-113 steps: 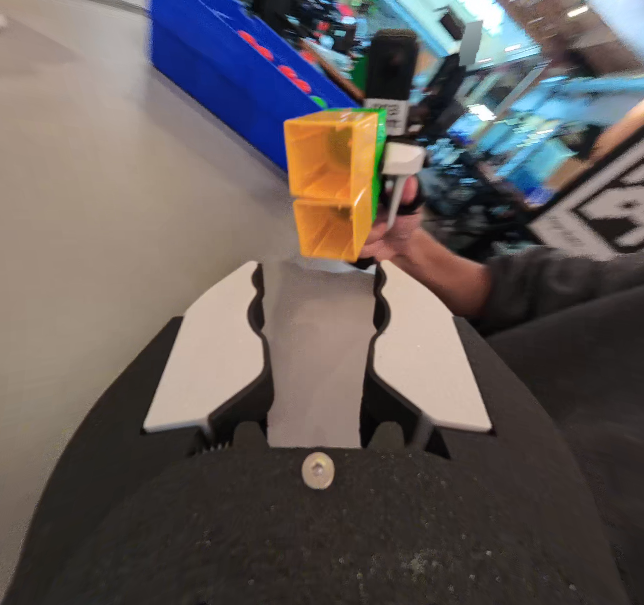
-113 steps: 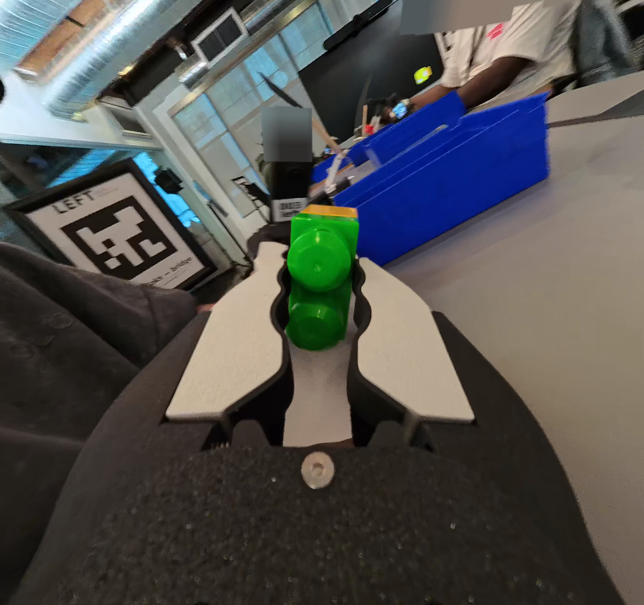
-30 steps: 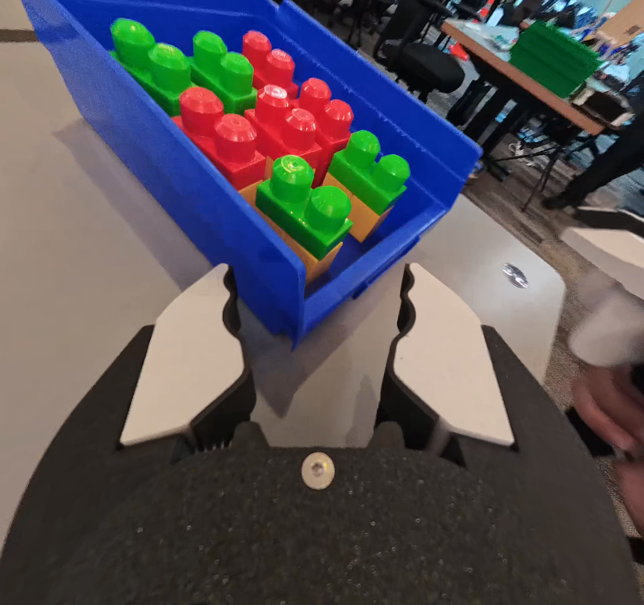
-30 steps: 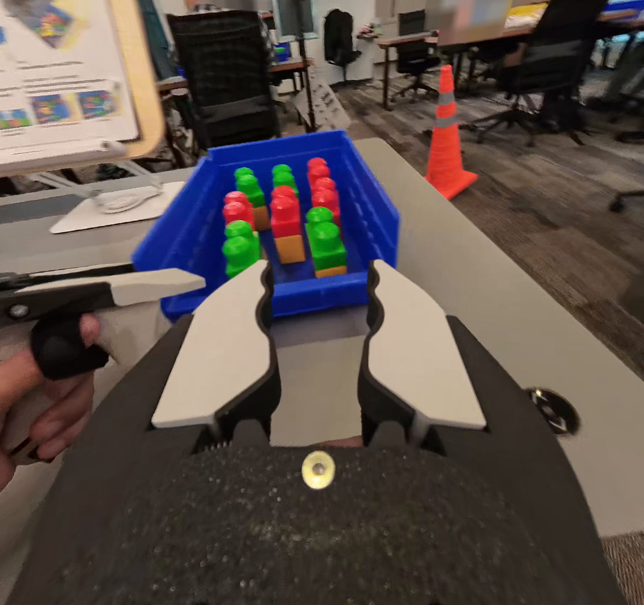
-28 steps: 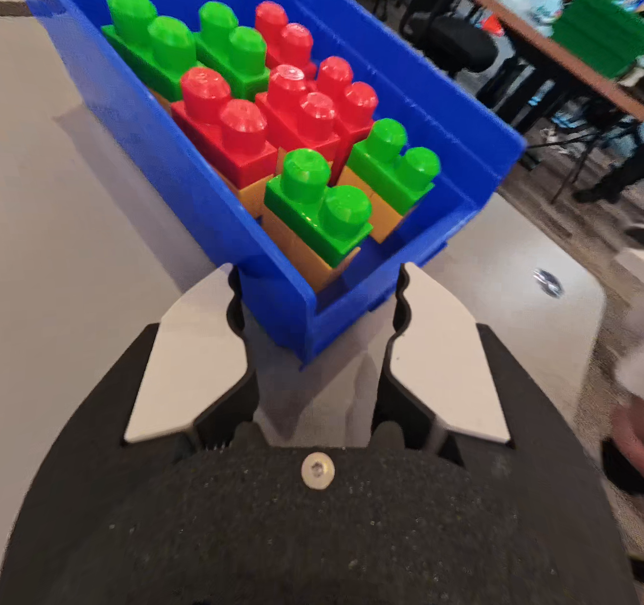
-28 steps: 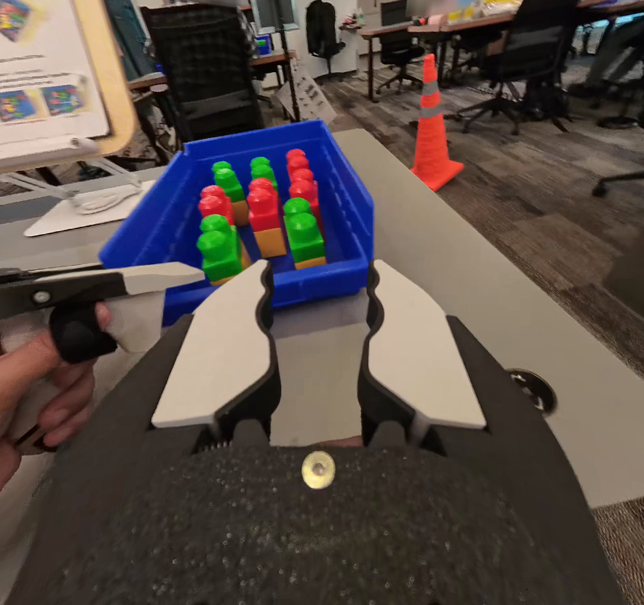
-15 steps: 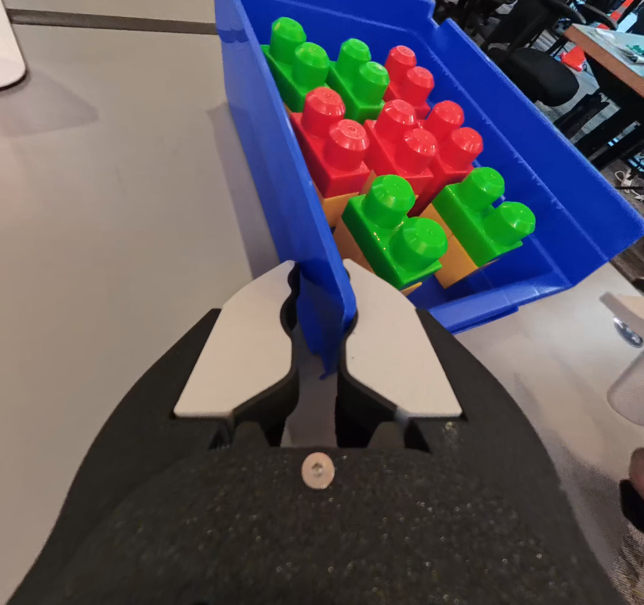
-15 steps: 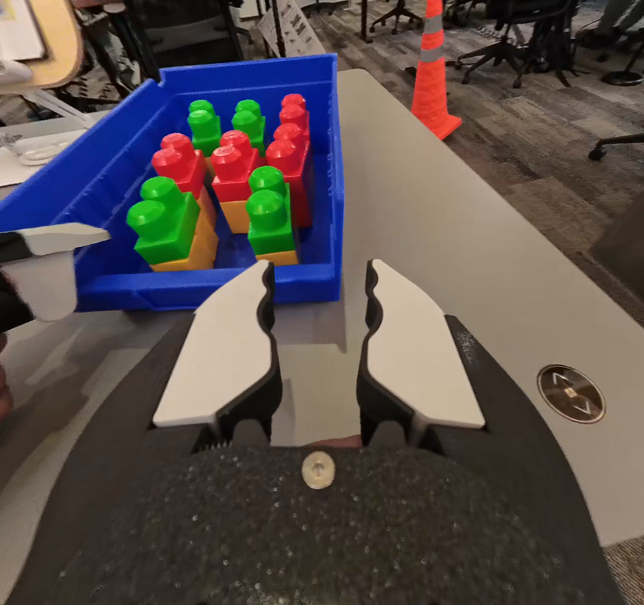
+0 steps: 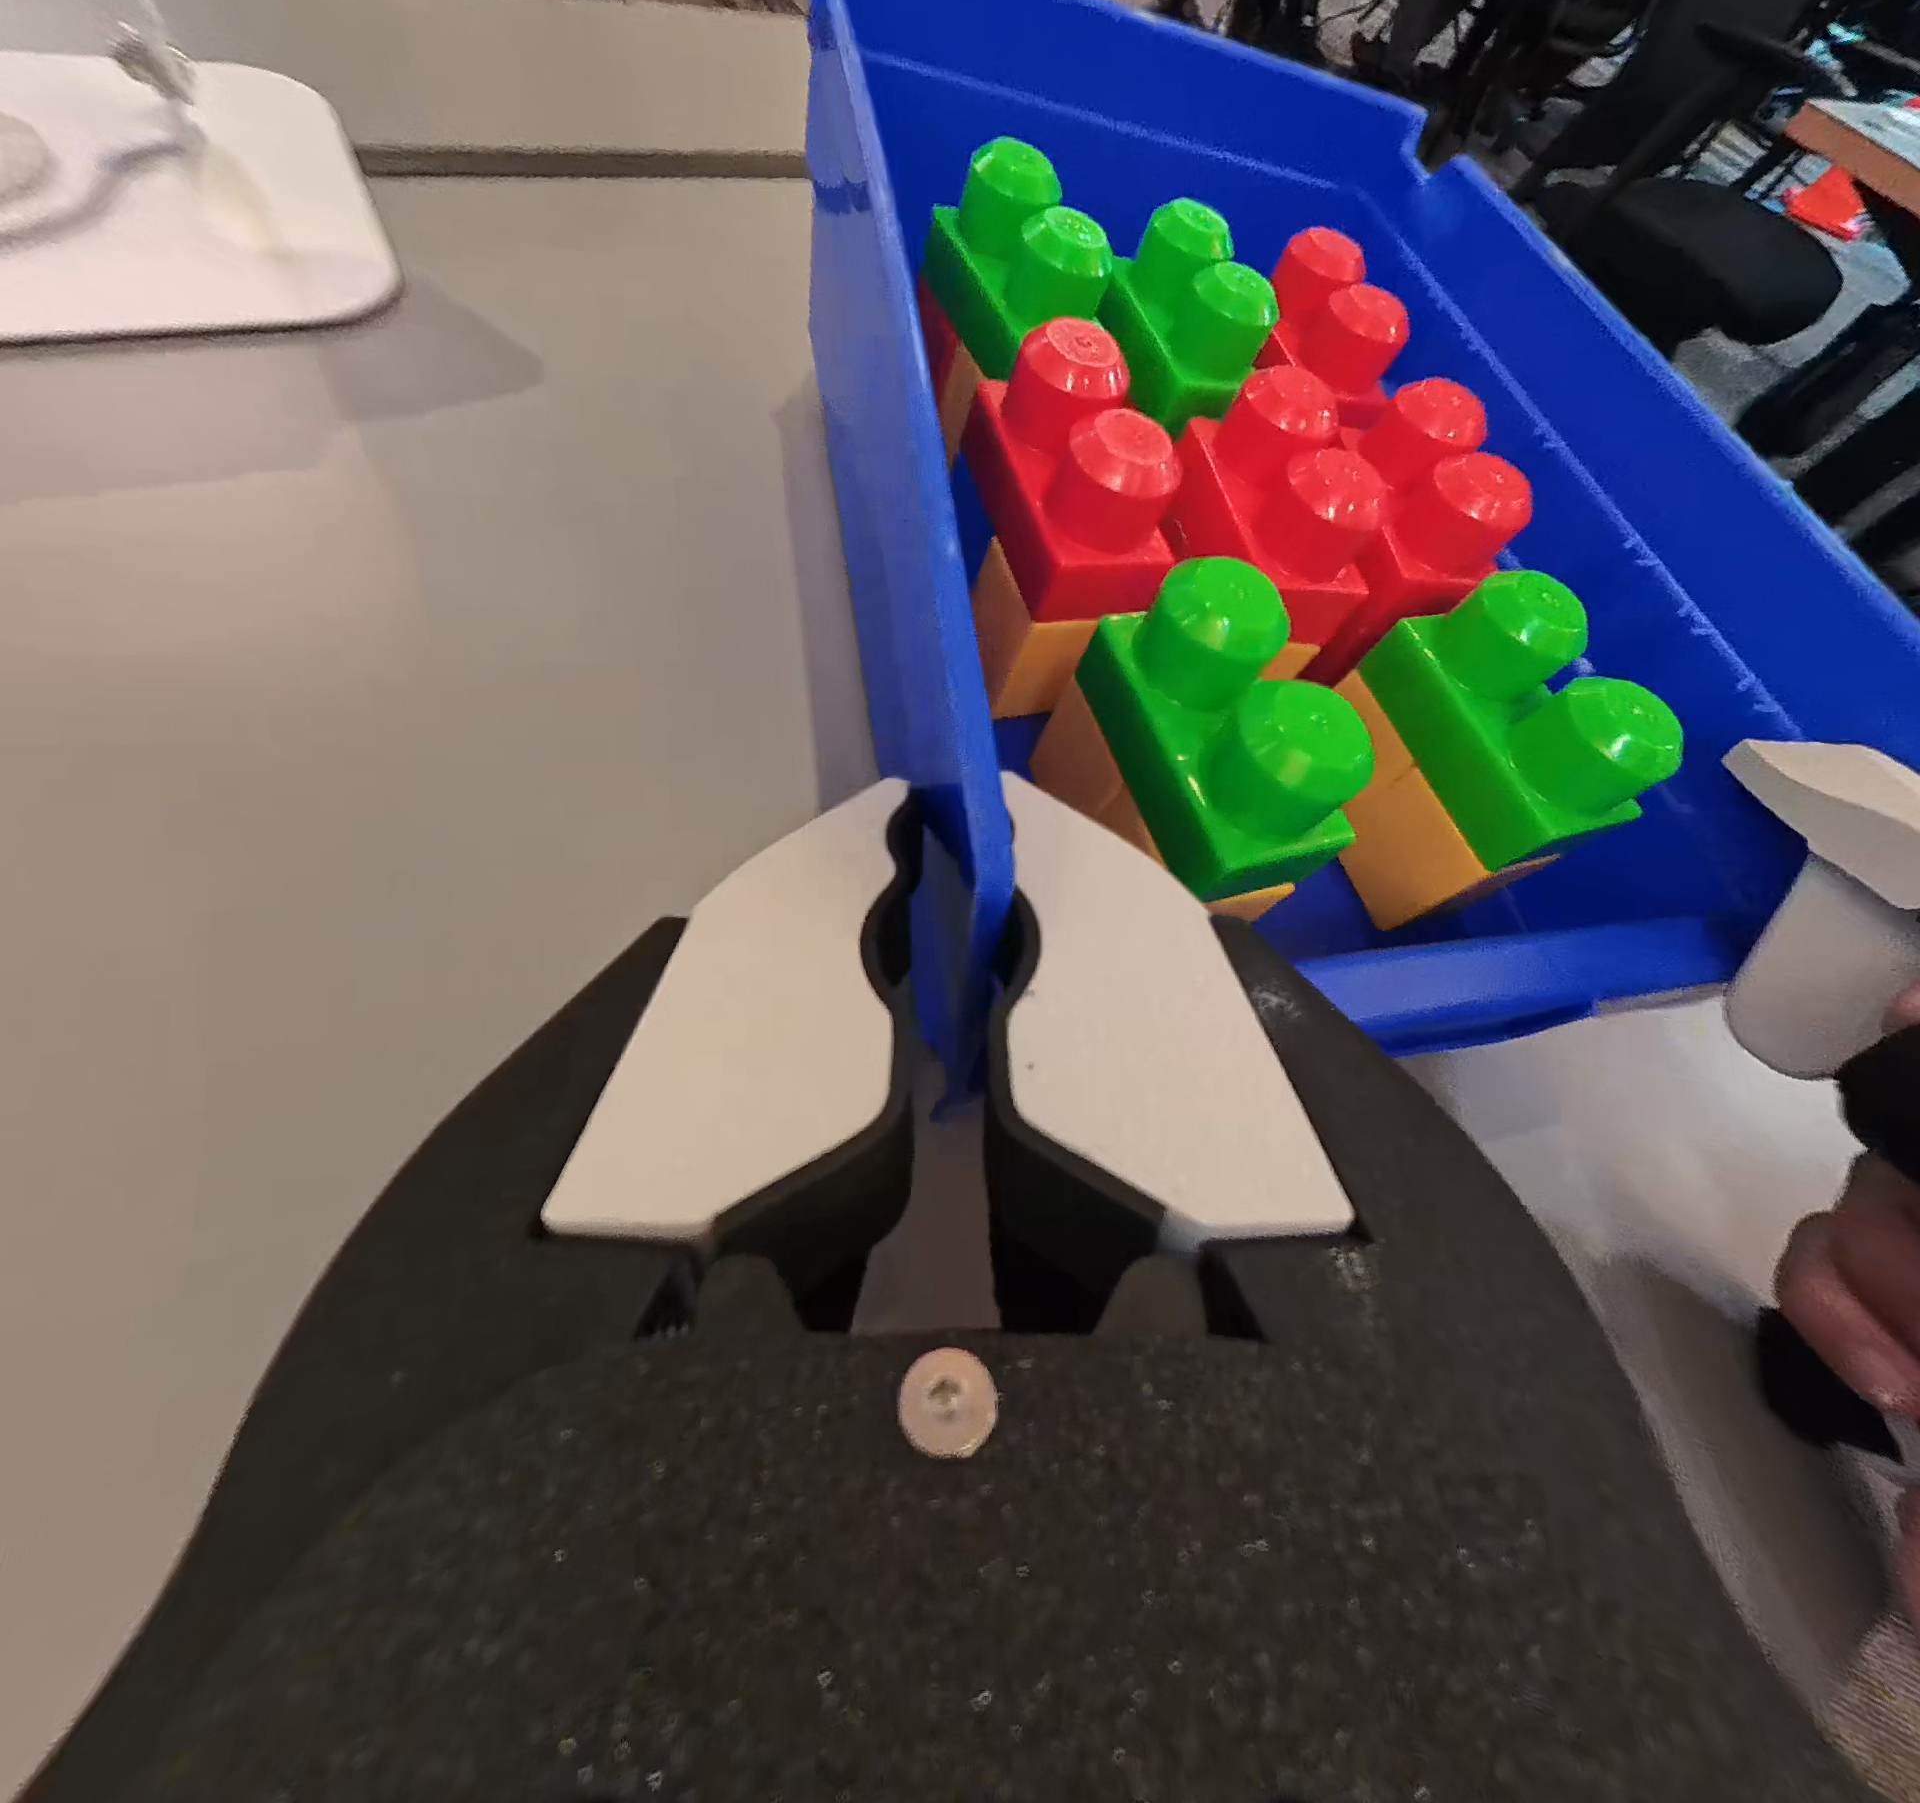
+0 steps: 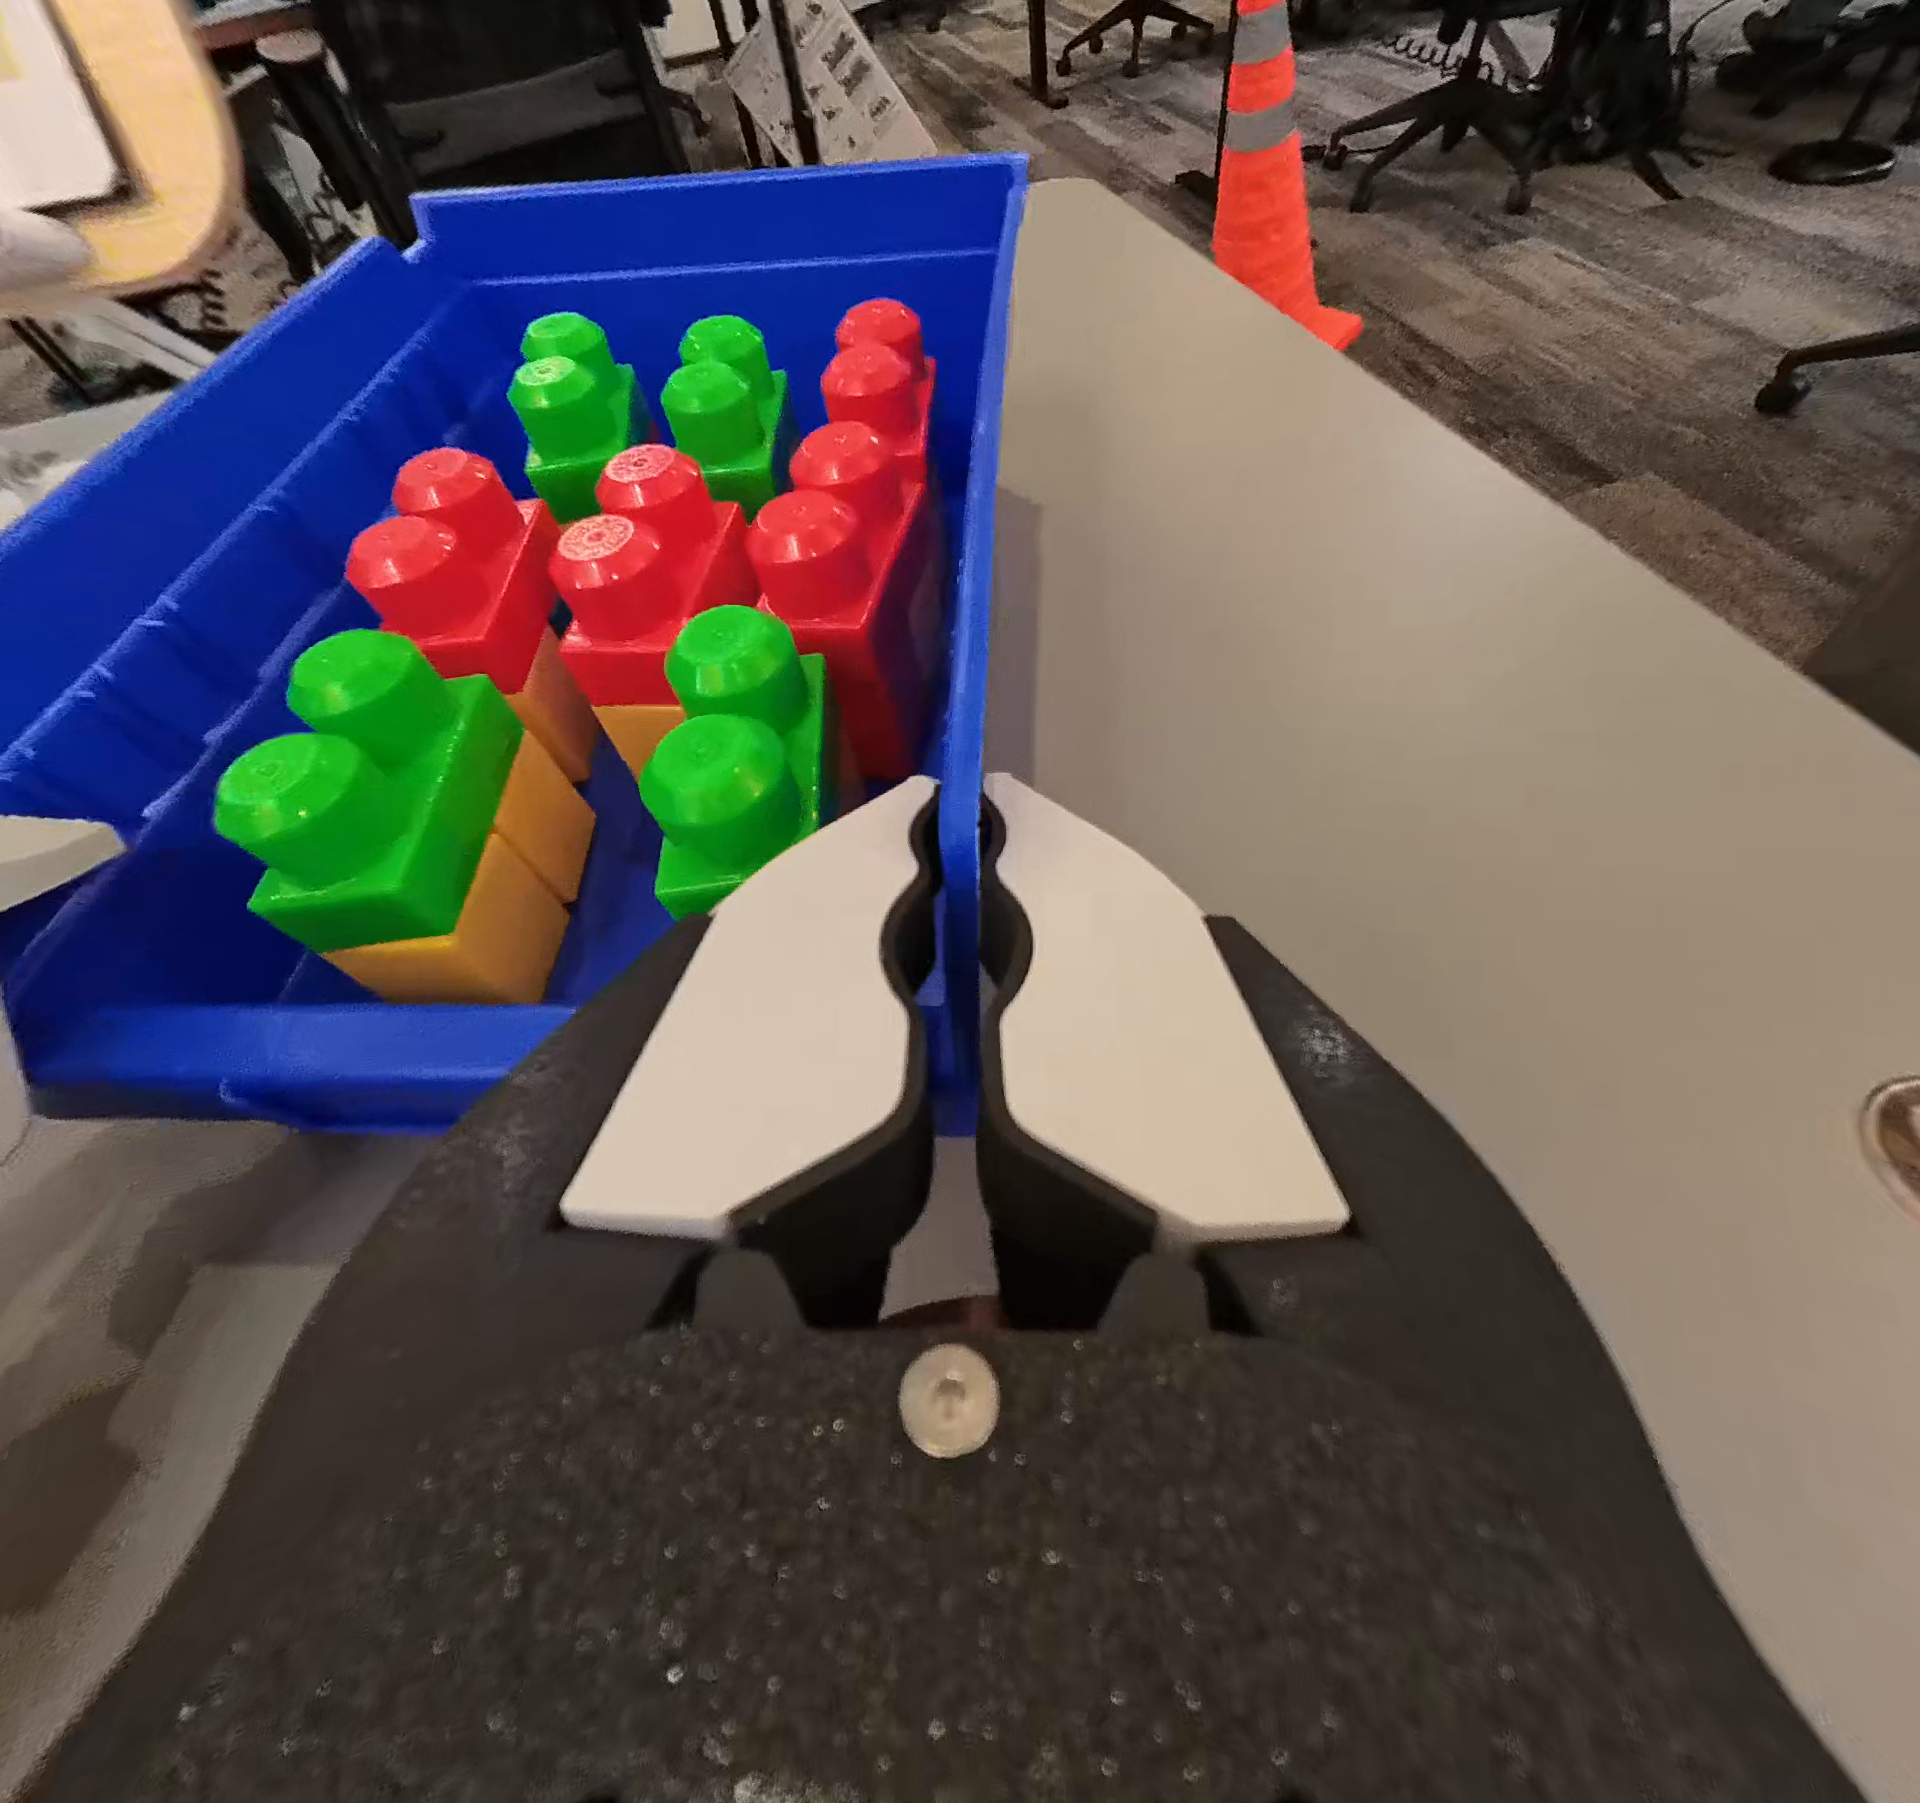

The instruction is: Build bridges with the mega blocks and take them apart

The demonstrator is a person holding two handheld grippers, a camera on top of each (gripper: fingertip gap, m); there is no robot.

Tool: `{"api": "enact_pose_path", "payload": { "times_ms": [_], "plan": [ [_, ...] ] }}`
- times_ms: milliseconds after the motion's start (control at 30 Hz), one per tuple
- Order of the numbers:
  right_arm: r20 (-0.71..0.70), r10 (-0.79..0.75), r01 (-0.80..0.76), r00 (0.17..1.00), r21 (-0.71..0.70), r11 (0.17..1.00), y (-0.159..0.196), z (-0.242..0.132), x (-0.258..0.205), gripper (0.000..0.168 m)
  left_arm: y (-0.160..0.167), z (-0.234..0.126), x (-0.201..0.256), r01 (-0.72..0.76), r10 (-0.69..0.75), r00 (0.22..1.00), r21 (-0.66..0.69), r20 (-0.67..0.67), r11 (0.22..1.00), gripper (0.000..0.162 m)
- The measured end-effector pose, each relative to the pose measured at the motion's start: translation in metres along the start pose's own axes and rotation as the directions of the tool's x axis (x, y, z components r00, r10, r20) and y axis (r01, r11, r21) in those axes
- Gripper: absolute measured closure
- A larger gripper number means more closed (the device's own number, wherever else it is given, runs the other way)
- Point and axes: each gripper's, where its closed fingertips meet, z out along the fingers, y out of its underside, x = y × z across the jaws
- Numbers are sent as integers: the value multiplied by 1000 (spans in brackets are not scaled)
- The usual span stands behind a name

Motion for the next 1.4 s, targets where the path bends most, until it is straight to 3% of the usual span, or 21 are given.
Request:
{"api": "enact_pose_path", "payload": {
  "times_ms": [333, 633, 867, 1133, 1167, 1200, 1233, 1267, 1333, 1400],
  "plan": [
    [162, -47, 33, 986, 86, 996, -8, -40, -120, 165, -9, -92, -89, -4, -11, 989, 104, 146, 995, 159],
    [355, -103, 84, 929, 70, 994, 20, -58, -238, 165, 14, -185, -182, 9, -59, 939, 147, 338, 989, 159],
    [415, -141, 135, 899, 43, 990, 44, -51, -289, 164, 29, -203, -236, 58, -108, 899, 131, 425, 990, 160],
    [470, -169, 190, 866, 3, 982, 57, -38, -311, 163, 40, -208, -261, 97, -157, 884, 156, 441, 983, 158],
    [488, -158, 186, 859, -10, 982, 57, -38, -311, 162, 40, -208, -260, 107, -169, 889, 165, 426, 980, 156],
    [520, -145, 184, 842, -24, 983, 58, -42, -310, 155, 42, -209, -258, 128, -187, 895, 169, 406, 977, 141],
    [540, -140, 180, 830, -21, 983, 56, -46, -306, 139, 45, -212, -257, 158, -216, 897, 179, 385, 971, 112],
    [552, -151, 181, 820, -1, 983, 53, -52, -300, 132, 45, -219, -255, 185, -245, 900, 194, 361, 963, 100],
    [577, -166, 166, 800, 54, 985, 43, -68, -288, 130, 42, -245, -257, 199, -271, 899, 232, 344, 952, 100],
    [619, -184, 127, 764, 135, 983, 31, -85, -282, 132, 35, -285, -278, 139, -244, 871, 262, 427, 955, 99]
  ]
}}
